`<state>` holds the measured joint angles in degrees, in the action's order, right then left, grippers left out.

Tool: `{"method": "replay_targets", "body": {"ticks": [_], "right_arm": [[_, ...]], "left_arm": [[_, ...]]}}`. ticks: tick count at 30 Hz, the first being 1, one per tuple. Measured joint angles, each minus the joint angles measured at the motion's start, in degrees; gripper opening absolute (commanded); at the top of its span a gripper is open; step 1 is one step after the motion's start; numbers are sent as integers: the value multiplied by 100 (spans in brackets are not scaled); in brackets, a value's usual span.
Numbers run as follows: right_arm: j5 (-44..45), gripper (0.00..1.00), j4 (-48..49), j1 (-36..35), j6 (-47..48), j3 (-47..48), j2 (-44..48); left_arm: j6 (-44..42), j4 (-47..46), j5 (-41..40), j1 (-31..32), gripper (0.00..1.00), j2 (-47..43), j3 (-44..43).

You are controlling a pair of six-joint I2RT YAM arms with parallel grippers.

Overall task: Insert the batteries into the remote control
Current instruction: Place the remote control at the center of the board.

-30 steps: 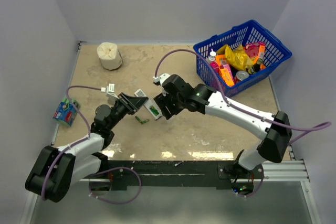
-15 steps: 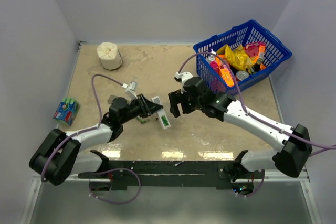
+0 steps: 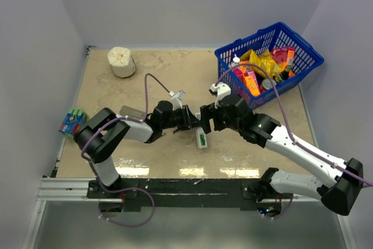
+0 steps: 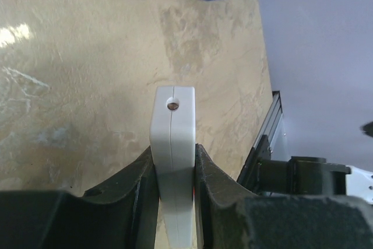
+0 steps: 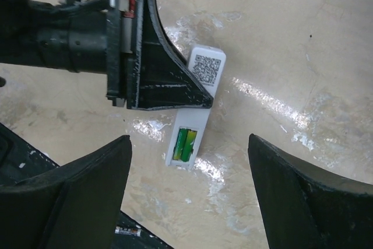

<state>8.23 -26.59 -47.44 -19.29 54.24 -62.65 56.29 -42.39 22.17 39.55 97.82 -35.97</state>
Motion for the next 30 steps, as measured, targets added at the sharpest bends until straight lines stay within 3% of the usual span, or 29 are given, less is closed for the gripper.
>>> {"method": "replay_targets", "body": {"ticks": [6,8,9,10,12,13,15,16,19,30], "right_arm": [[20,83,-39,7,0,-164,195],[24,83,-44,22,0,-203,216],[24,83,-46,26,0,-223,216],[24,83,-59,26,0,-232,214],[24,83,-66,26,2,-247,203],[24,83,-66,26,2,-251,199],[24,83,-83,26,0,-254,195],[24,83,-81,26,0,-254,195],[26,83,-81,26,2,-254,195],[-11,85,-70,26,94,-258,195]], "left_arm": [[120,-85,348,227,0,883,-208],[166,-162,490,293,9,1047,-339],[164,-199,522,308,15,1110,-407],[162,-236,551,330,29,1158,-450],[166,-264,577,345,44,1200,-468],[160,-251,568,345,57,1202,-466],[59,-166,492,343,69,1196,-442],[72,-44,428,330,82,1154,-400],[-170,402,238,269,100,704,-352],[-1040,4037,-1569,-400,100,-1596,-450]]}}
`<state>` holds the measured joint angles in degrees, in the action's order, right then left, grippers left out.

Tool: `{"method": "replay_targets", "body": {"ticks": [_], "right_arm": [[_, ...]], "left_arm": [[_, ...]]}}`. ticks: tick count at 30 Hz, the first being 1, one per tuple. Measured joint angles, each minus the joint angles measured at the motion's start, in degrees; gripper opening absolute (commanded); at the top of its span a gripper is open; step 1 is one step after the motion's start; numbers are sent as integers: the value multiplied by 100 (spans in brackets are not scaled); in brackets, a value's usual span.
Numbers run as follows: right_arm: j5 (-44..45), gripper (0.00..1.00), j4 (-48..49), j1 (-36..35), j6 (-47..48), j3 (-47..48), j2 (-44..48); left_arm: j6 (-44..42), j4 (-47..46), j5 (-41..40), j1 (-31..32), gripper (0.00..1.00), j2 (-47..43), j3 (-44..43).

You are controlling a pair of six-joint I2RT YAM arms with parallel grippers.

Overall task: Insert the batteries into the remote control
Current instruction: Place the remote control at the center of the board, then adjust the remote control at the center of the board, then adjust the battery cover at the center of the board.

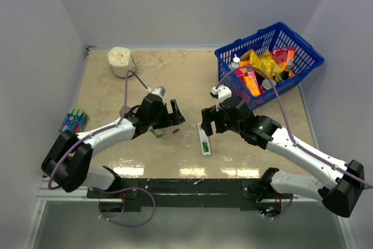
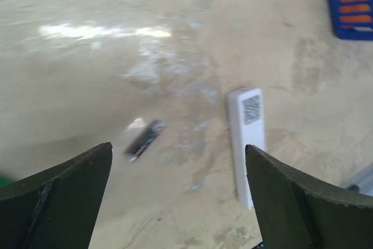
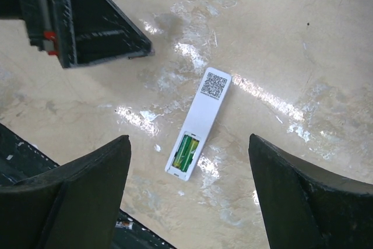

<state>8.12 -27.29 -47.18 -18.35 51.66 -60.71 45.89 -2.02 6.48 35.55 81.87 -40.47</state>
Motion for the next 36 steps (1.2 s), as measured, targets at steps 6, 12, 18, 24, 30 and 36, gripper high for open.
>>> {"method": "replay_targets", "body": {"ticks": [6,12,18,24,30,36], "right_arm": [[-92,85,87,0,111,-72,0],[-354,85,271,0,190,-227,2],[-509,85,330,0,304,-256,2],[-608,85,345,0,393,-258,39],[-695,84,546,2,450,-348,15],[-962,82,730,11,675,-291,-603]], "left_arm": [[348,2149,-1108,-643,100,-905,26],[883,3794,-1873,-1740,99,-2011,629],[1222,4592,-2225,-2472,99,-2000,793],[1462,5036,-2535,-2710,98,-1473,680],[1193,4811,-2505,-2745,97,-752,293],[953,4172,-2168,-2750,97,-673,116]]}}
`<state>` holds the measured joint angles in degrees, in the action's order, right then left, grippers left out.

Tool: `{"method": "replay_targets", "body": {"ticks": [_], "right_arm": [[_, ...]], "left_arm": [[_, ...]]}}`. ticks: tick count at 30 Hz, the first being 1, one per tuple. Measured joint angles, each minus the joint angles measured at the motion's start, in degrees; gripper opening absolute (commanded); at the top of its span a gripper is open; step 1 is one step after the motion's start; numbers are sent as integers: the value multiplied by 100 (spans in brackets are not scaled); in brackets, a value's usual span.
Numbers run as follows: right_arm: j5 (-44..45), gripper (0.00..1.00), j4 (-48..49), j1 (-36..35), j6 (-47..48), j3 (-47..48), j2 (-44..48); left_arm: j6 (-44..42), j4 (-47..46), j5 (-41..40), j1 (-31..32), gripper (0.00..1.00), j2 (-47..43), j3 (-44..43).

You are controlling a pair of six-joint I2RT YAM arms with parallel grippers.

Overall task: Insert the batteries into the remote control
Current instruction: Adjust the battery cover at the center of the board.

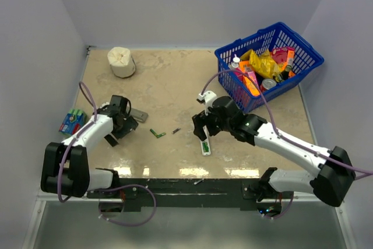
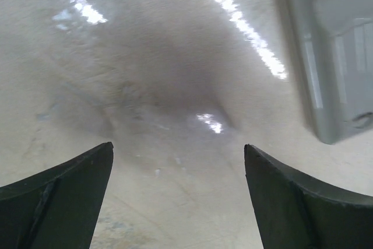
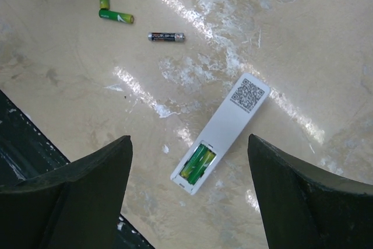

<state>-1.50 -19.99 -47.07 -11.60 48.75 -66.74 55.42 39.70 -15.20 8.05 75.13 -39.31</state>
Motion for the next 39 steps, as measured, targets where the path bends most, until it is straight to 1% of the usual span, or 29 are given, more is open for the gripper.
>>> {"method": "replay_targets", "body": {"ticks": [7,10,13,16,21,25,30,32,35,39], "right_arm": [[-129,81,26,0,286,688,-1088],[-223,81,33,0,323,802,-1150],[-282,81,28,0,334,802,-1115],[-376,81,4,0,387,802,-1121],[-579,82,48,0,415,798,-1123],[-726,81,116,0,420,796,-1143],[-758,82,120,0,466,796,-1176],[-772,82,120,0,485,796,-1174],[-774,82,122,0,501,793,-1174],[-774,82,142,0,503,772,-1174]], "left_arm": [[37,-754,306,0,98,-90,-149],[70,-922,273,0,99,190,-503],[55,-1086,188,0,98,758,-1047],[50,-1198,136,0,99,1071,-1279],[50,-1163,2,0,99,1147,-1316],[48,-1049,-155,0,99,1609,-1676],[-22,-981,-232,0,94,2420,-2063],[-61,-914,-262,9,90,2450,-2118],[-144,-813,-291,11,87,2459,-2124],[-293,-662,-334,11,86,2551,-2203]]}}
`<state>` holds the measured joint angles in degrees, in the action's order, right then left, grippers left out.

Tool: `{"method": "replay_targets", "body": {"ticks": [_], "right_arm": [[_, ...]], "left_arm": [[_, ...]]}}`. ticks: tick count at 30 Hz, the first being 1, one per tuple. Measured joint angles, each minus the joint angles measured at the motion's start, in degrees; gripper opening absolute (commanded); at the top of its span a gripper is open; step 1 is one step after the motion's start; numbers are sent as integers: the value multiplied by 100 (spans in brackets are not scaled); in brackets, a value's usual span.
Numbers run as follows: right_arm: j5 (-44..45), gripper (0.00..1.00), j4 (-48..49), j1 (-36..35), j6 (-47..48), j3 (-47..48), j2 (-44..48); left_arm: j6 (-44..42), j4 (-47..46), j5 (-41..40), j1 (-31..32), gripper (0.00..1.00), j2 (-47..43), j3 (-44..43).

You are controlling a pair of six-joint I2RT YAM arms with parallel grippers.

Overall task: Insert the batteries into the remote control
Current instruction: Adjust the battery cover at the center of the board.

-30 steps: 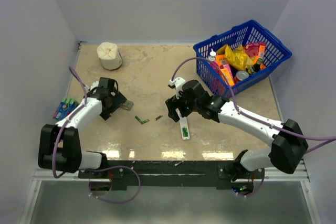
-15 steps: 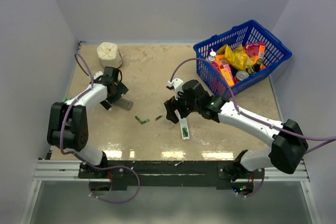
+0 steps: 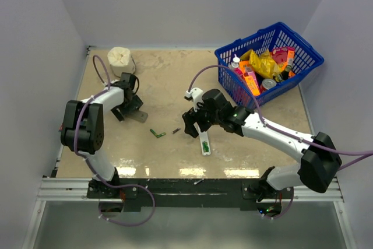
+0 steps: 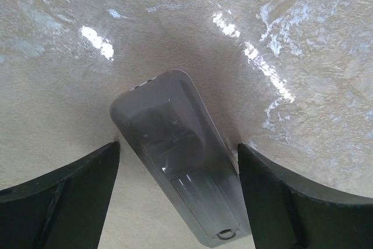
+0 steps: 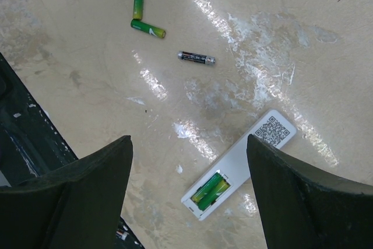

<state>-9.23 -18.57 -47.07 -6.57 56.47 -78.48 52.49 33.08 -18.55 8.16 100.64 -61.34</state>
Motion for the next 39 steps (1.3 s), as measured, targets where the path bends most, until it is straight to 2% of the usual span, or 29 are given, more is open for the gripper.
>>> {"method": "replay_targets", "body": {"ticks": [6,12,22,24,25,30,35,39], "right_arm": [[-46,82,37,0,-2,-85,0],[-85,82,96,0,-4,-229,0],[-96,81,155,2,-9,-345,0],[-118,81,203,0,0,-345,0],[-140,82,245,0,9,-345,0],[-256,89,487,-94,297,-199,-306],[-455,93,859,-199,831,688,-1528],[-566,94,1082,-269,1449,1814,-2778]], "left_arm": [[-238,-11,-17,-92,84,42,-28],[-586,-114,7,-354,74,201,-197],[-1182,-514,133,-529,69,103,-2],[-1272,-619,181,-529,72,17,111],[-1311,-680,195,-529,77,-33,179],[-1449,-511,306,-538,88,-389,433],[-1703,13,256,-540,94,-1204,356],[-1910,264,61,-540,95,-2203,48]]}}
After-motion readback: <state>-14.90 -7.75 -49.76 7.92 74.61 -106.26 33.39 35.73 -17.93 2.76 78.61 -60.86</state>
